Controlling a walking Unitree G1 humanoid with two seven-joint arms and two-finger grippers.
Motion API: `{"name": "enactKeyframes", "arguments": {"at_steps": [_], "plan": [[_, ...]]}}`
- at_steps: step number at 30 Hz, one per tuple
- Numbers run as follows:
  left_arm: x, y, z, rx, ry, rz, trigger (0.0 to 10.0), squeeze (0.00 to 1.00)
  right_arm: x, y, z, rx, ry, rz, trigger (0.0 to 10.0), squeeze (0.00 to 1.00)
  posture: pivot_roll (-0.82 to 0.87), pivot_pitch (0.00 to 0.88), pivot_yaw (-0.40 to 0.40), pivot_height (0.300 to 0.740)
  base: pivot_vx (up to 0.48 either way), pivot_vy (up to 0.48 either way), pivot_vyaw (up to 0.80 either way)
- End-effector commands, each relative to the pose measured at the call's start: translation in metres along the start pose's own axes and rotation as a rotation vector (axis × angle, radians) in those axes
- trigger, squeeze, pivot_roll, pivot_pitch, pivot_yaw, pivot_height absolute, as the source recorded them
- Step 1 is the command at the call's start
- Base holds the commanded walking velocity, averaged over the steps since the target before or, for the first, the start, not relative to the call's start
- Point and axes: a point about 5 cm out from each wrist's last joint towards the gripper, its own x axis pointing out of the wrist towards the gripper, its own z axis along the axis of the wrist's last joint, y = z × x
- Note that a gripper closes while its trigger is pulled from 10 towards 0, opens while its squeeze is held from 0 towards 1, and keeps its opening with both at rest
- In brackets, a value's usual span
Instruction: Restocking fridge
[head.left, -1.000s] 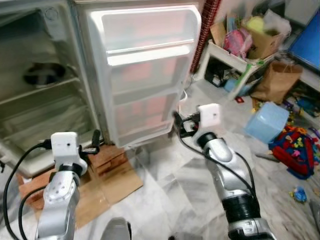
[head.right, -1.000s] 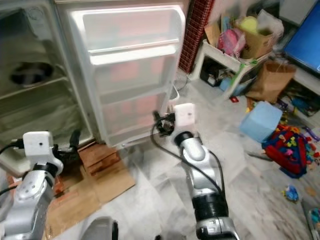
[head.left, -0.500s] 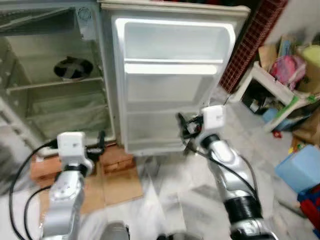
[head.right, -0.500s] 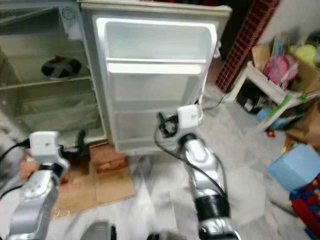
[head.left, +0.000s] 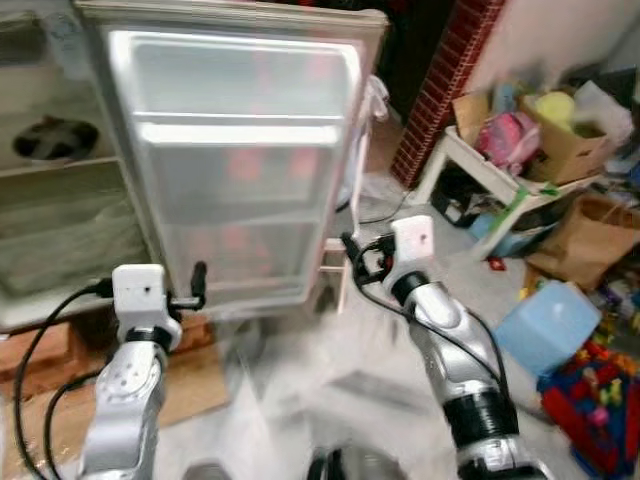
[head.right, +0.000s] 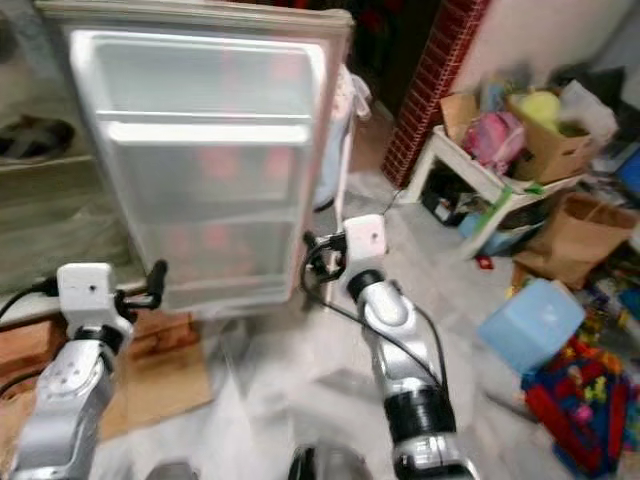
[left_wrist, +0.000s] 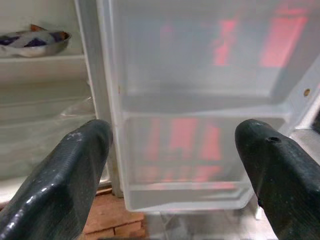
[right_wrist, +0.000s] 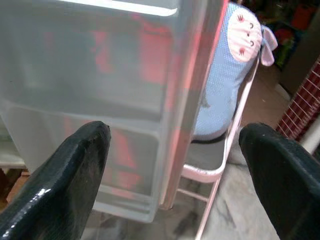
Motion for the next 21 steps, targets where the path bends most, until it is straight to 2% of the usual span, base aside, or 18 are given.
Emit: {"name": "enactKeyframes", "arguments": {"at_steps": [1, 2, 11, 21], "plan": [[0.0014, -0.0096, 0.0015, -0.011, -0.004, -0.028, 10.0, 0.0, -0.004, -0.0114, -0.0063, -0.025, 0.027, -0.018, 10.0, 0.0, 0.05, 0.092, -0.079, 0.74, 0.349, -0.326, 0.0], [0.0013, -0.0091, 0.0011, -0.01, 0.0, -0.024, 10.0, 0.0, -0.0038, -0.0116, -0.0051, -0.024, 0.019, -0.014, 10.0, 0.0, 0.05, 0.092, -0.079, 0.74, 0.409, -0.247, 0.0], [0.0001, -0.0079, 0.0008, -0.003, 0.002, -0.019, 10.0, 0.0, -0.0018, -0.0099, -0.0026, -0.029, 0.005, -0.006, 10.0, 0.0, 0.05, 0.1, -0.078, 0.74, 0.413, -0.213, 0.8], [0.0014, -0.0073, -0.0001, -0.005, 0.007, -0.015, 10.0, 0.0, -0.0025, -0.008, -0.0032, -0.039, -0.001, 0.01, 10.0, 0.0, 0.05, 0.097, -0.079, 0.74, 0.46, 0.0, 0.8]]}}
